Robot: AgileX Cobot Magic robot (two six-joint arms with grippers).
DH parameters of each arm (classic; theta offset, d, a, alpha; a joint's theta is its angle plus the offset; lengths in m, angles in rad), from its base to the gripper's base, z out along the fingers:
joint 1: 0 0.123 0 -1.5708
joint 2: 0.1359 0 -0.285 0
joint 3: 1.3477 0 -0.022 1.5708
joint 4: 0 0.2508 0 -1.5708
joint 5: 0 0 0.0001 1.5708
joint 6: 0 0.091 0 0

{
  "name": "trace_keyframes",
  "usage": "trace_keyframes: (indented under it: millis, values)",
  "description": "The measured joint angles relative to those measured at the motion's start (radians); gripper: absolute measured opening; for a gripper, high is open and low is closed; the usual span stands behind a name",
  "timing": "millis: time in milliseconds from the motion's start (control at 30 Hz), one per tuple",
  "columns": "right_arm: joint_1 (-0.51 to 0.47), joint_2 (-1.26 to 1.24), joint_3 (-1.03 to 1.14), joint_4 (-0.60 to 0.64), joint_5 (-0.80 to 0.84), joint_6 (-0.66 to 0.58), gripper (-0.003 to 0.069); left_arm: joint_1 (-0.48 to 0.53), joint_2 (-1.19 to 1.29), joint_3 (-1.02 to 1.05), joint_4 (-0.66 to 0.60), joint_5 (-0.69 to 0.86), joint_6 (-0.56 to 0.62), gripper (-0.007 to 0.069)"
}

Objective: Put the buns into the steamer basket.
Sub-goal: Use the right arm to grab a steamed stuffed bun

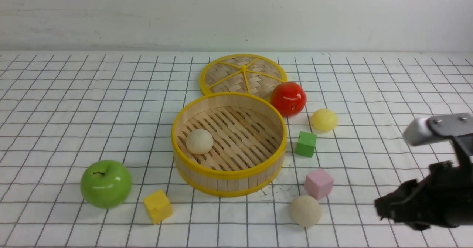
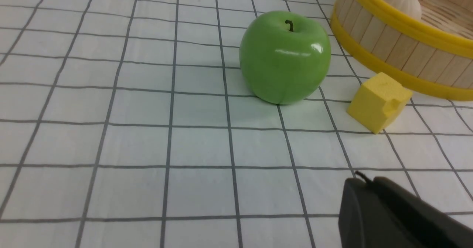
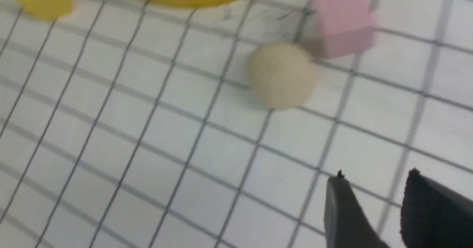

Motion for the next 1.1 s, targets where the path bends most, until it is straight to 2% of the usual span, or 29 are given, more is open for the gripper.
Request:
trace_keyframes:
  millis: [133, 267, 367, 500, 533, 633, 700, 733, 767, 867, 1100]
  values:
    - [0.046, 0.096, -0.064, 0.087, 0.051, -0.094, 0.0239, 0.000, 0.000, 0.000, 0.000, 0.000, 0.000, 0.0017]
    - [0.060, 0.167, -0.147, 0.093, 0.071, -0.079, 0.0239, 0.000, 0.000, 0.000, 0.000, 0.000, 0.000, 0.0017]
    - [0.099, 0.259, -0.285, 0.076, 0.075, -0.014, 0.0239, 0.000, 0.000, 0.001, 0.000, 0.000, 0.000, 0.0017]
    - [0.163, 0.338, -0.369, -0.028, 0.090, 0.068, 0.0239, 0.000, 0.000, 0.001, 0.000, 0.000, 0.000, 0.0017]
    - [0.201, 0.378, -0.415, -0.134, 0.107, 0.140, 0.0239, 0.000, 0.000, 0.001, 0.000, 0.000, 0.000, 0.0017]
    - [0.269, 0.454, -0.485, -0.334, 0.149, 0.337, 0.0239, 0.000, 0.000, 0.001, 0.000, 0.000, 0.000, 0.0017]
    - [0.291, 0.493, -0.524, -0.453, 0.180, 0.455, 0.0239, 0.000, 0.000, 0.001, 0.000, 0.000, 0.000, 0.0017]
    - [0.295, 0.502, -0.527, -0.465, 0.182, 0.484, 0.0239, 0.000, 0.000, 0.001, 0.000, 0.000, 0.000, 0.0017]
    - [0.302, 0.536, -0.550, -0.544, 0.202, 0.586, 0.0239, 0.000, 0.000, 0.001, 0.000, 0.000, 0.000, 0.0017]
    - [0.304, 0.579, -0.565, -0.616, 0.205, 0.690, 0.0239, 0.000, 0.000, 0.001, 0.000, 0.000, 0.000, 0.0017]
    - [0.306, 0.597, -0.568, -0.610, 0.178, 0.708, 0.0239, 0.000, 0.000, 0.001, 0.000, 0.000, 0.000, 0.0017]
